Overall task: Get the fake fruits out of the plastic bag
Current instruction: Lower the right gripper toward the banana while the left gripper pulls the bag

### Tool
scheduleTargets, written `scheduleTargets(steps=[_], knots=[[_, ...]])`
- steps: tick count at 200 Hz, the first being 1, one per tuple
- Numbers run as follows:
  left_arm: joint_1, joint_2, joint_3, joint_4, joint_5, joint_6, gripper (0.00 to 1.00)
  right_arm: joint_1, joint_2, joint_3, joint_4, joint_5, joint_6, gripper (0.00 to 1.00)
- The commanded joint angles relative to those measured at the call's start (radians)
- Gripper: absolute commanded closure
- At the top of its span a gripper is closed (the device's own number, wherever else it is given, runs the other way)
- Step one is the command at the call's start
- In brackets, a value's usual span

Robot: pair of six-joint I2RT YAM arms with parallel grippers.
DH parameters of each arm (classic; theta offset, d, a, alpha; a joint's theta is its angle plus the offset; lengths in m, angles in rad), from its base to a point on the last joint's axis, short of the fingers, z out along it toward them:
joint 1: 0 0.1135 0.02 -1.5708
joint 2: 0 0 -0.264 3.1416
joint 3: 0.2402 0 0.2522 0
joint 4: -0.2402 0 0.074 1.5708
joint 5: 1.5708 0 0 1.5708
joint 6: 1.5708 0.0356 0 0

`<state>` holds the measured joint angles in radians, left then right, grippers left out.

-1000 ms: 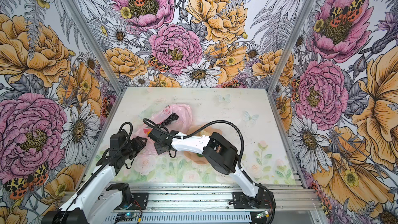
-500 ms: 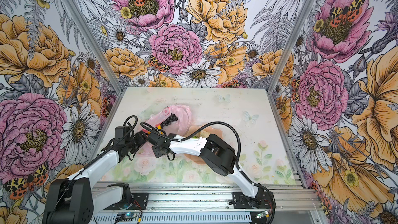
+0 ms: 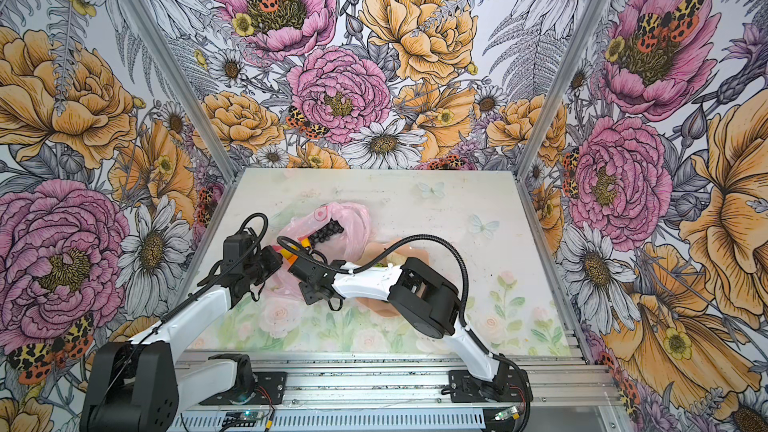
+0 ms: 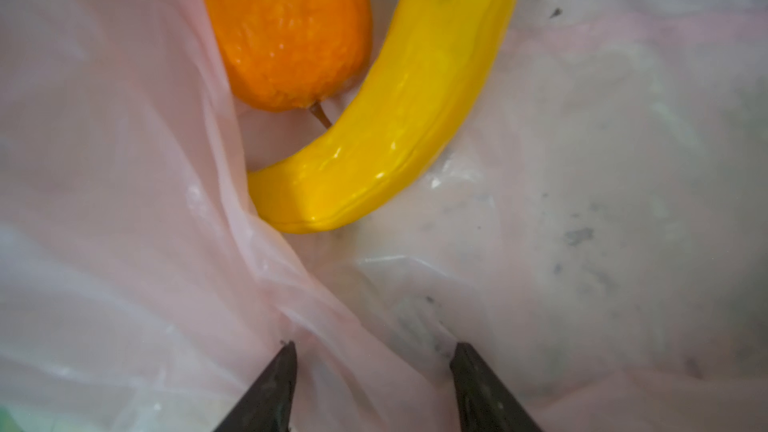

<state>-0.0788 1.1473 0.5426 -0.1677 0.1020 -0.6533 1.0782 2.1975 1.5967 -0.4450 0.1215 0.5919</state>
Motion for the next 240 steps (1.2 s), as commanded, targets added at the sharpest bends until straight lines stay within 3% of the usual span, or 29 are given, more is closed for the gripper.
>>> scheduleTargets(steps=[1, 31, 53, 71, 98, 119, 170, 240], knots=[[-0.086, -0.066, 0.048, 0.006, -0.086, 0.075, 0.98, -0.042, -0.064, -0.05, 0.014, 0.001, 0.03, 0.38], [-0.247, -0.234, -0.012, 0.018, -0.142, 0.139, 1.0, -0.076, -0.119, -0.115, 0.075, -0.012, 0.045, 0.37], [-0.278, -0.343, -0.087, -0.019, -0.178, 0.1, 1.0, -0.077, -0.13, -0.116, 0.089, -0.022, 0.036, 0.37], [-0.198, -0.377, -0.13, -0.129, -0.193, 0.017, 1.0, -0.075, -0.138, -0.109, 0.093, -0.035, 0.033, 0.36], [0.046, -0.414, -0.225, -0.116, 0.007, -0.059, 1.0, -0.052, -0.165, -0.102, 0.102, -0.038, 0.005, 0.34], [0.147, -0.399, -0.242, -0.088, 0.084, -0.065, 1.0, -0.028, -0.176, -0.081, 0.106, -0.037, -0.022, 0.31], [0.159, -0.297, -0.225, -0.018, 0.126, -0.056, 1.0, -0.007, -0.118, 0.025, 0.116, -0.047, -0.044, 0.31], [0.16, -0.375, -0.232, -0.077, 0.071, -0.057, 1.0, -0.011, 0.074, 0.254, 0.114, -0.07, -0.034, 0.31]])
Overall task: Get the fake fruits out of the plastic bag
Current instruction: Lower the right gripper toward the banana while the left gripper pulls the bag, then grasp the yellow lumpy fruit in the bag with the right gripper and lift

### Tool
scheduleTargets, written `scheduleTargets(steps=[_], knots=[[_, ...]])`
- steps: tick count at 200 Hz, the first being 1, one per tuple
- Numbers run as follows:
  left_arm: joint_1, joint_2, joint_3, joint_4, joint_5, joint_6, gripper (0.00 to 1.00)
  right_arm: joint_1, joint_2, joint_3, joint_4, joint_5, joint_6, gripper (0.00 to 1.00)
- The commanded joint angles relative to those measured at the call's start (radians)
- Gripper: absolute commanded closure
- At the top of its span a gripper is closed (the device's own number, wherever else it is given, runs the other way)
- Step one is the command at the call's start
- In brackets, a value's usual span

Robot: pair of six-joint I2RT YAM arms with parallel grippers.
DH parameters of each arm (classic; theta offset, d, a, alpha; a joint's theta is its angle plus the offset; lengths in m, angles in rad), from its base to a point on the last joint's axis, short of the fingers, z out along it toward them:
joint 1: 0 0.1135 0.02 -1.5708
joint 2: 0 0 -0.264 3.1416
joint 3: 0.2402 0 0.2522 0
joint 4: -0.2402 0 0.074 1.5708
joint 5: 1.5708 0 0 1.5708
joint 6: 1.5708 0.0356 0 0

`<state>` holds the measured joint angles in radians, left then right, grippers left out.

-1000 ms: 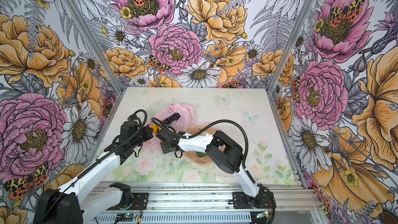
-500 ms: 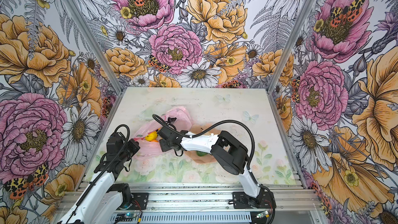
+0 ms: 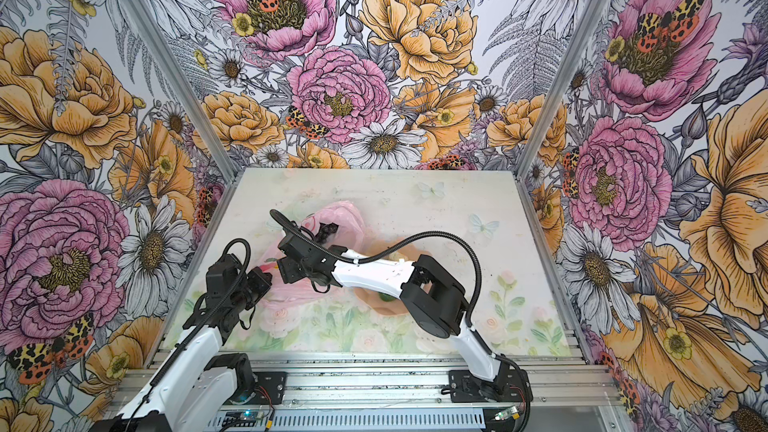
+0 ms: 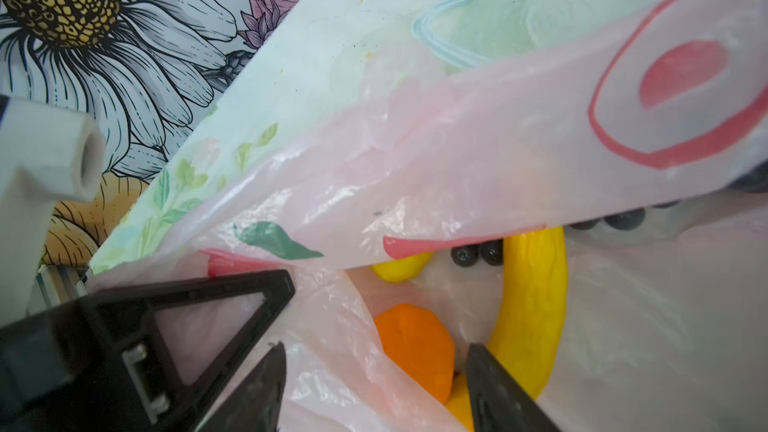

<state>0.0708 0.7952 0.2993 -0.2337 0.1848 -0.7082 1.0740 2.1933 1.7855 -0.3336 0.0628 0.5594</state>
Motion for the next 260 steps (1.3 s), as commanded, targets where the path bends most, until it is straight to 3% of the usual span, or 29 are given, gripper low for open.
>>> scheduleTargets(steps=[1, 58, 144, 201, 260], knots=[[0.011, -0.024, 0.011, -0.011, -0.011, -0.002, 1.0, -0.007, 0.082, 0.067, 0.003, -0.011, -0.001, 0.31], [0.014, -0.036, 0.007, -0.011, -0.007, -0.001, 1.0, -0.02, 0.173, 0.16, 0.002, -0.01, 0.002, 0.27], [0.011, -0.043, 0.002, -0.005, 0.003, 0.003, 1.0, -0.037, 0.312, 0.292, -0.049, 0.033, 0.115, 0.21], [0.003, -0.05, 0.001, -0.007, -0.002, 0.004, 1.0, -0.074, 0.39, 0.407, -0.09, 0.002, 0.178, 0.22], [0.0, -0.051, 0.002, -0.007, -0.008, 0.006, 1.0, -0.067, 0.361, 0.407, -0.132, 0.013, 0.127, 0.29]])
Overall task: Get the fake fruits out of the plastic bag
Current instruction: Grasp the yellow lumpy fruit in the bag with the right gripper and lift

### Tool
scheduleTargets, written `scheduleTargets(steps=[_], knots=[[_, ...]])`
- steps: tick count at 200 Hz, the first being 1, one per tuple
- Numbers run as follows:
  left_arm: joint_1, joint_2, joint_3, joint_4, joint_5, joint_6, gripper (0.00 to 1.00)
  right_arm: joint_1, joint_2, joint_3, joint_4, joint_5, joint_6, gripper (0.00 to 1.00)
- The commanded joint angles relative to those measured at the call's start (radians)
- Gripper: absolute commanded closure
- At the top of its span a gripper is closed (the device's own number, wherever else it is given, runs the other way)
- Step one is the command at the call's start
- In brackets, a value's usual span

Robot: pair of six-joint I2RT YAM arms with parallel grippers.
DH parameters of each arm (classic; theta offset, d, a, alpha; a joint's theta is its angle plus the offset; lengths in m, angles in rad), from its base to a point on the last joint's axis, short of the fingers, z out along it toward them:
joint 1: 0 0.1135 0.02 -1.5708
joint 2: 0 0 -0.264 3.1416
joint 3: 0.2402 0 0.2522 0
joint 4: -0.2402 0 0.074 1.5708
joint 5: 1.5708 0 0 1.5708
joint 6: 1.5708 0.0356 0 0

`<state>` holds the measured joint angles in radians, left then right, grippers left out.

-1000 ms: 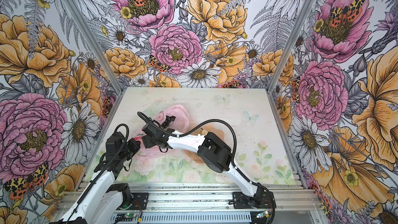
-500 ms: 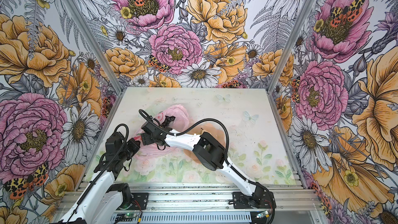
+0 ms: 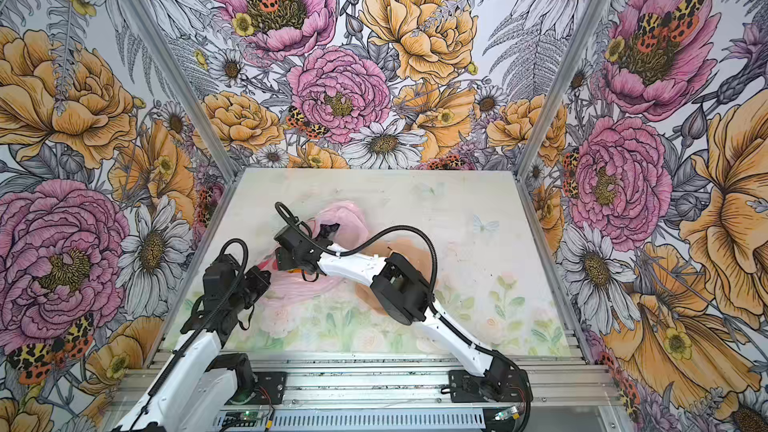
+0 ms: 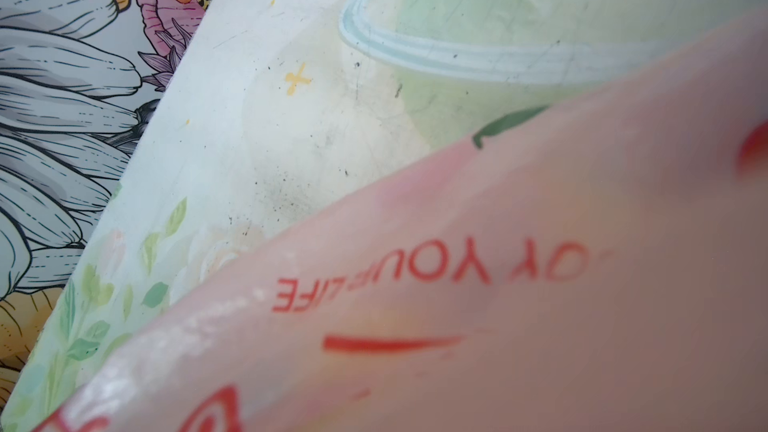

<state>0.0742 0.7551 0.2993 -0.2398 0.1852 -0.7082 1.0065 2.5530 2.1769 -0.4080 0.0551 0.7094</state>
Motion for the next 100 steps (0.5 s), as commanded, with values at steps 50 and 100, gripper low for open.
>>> scheduleTargets(steps=[50, 100], knots=[[-0.004, -0.012, 0.004, -0.004, -0.012, 0.008, 1.0, 0.011, -0.009, -0.003, -0.077, 0.025, -0.034, 0.36], [-0.013, -0.005, 0.007, -0.004, -0.02, 0.012, 1.0, 0.004, -0.171, -0.063, -0.078, 0.01, -0.094, 0.47]])
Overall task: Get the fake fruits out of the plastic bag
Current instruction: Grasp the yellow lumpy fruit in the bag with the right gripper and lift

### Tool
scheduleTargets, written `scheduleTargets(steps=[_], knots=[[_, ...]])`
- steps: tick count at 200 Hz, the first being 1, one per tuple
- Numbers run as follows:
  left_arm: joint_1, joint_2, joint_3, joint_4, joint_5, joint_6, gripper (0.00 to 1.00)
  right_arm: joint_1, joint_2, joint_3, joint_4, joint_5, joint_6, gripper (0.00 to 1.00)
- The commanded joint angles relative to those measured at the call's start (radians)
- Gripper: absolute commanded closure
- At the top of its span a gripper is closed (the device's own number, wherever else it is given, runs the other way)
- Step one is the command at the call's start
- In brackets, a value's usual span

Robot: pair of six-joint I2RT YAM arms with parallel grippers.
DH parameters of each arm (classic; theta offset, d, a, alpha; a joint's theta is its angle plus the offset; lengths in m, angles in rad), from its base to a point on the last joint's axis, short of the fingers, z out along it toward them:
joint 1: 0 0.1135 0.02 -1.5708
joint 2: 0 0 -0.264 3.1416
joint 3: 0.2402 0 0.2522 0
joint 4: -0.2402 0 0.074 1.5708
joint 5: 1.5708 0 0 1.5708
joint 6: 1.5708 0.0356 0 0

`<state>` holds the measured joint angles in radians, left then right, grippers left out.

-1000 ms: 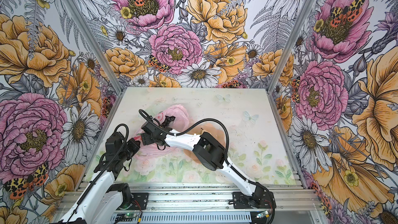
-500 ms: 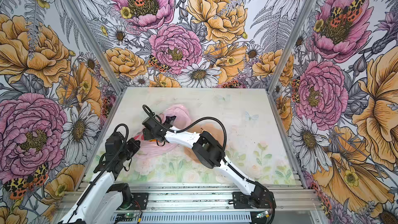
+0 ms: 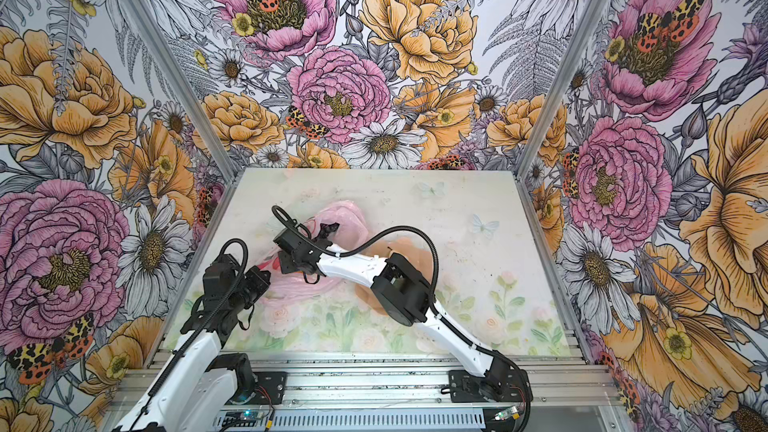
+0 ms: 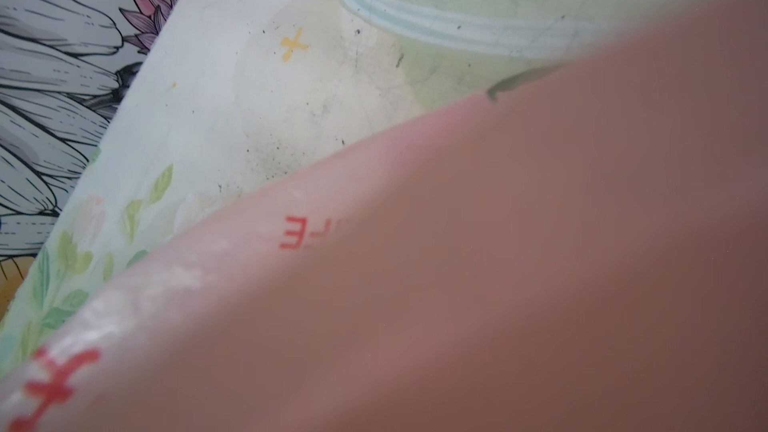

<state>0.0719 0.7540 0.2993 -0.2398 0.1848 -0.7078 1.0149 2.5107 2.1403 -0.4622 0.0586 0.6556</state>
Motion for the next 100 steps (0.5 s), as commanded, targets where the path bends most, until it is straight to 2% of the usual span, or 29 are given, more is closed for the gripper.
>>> scheduleTargets(steps=[1, 100], knots=[[-0.012, -0.004, 0.007, -0.003, -0.021, 0.011, 1.0, -0.005, -0.132, -0.029, -0.024, 0.006, -0.041, 0.47], [-0.038, 0.035, 0.032, 0.042, -0.064, 0.049, 1.0, -0.002, -0.37, -0.297, -0.024, -0.028, -0.068, 0.49]])
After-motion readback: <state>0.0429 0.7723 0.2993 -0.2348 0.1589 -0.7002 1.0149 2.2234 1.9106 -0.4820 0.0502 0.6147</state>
